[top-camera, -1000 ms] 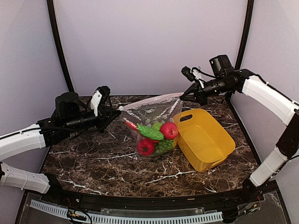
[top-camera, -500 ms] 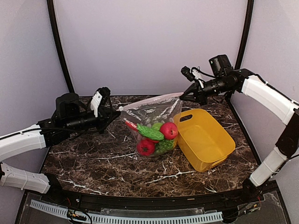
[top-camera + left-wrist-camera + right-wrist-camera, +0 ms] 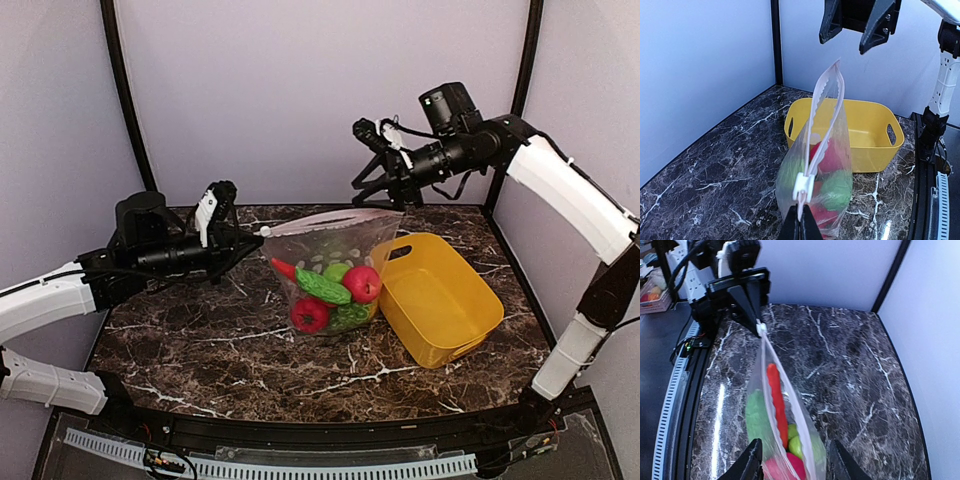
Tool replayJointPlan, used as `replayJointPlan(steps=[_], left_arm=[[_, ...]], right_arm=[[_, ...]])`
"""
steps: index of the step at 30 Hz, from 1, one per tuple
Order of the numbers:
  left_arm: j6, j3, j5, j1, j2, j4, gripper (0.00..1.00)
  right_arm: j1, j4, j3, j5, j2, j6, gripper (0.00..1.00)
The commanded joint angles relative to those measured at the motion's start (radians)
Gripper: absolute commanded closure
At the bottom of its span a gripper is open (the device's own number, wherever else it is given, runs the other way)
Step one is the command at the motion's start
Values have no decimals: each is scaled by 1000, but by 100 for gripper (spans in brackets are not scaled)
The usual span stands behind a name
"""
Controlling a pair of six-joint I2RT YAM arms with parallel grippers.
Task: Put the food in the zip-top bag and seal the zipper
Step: Pass from the right arm to the left, then hold the zipper from the zipper food storage bag.
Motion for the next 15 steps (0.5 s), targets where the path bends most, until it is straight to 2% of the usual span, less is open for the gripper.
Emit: replayJointPlan(steps=[1,7,15], left_arm=[[7,46,60,-6,6,6,99],[40,68,52,-31,22,-37,99],[41,53,47,-36,13,-27,99]], right_arm=[[128,-73,95,59,112,-21,55],[235,-59,260,92,238,-13,55],[277,-30,362,101,339,15,59]])
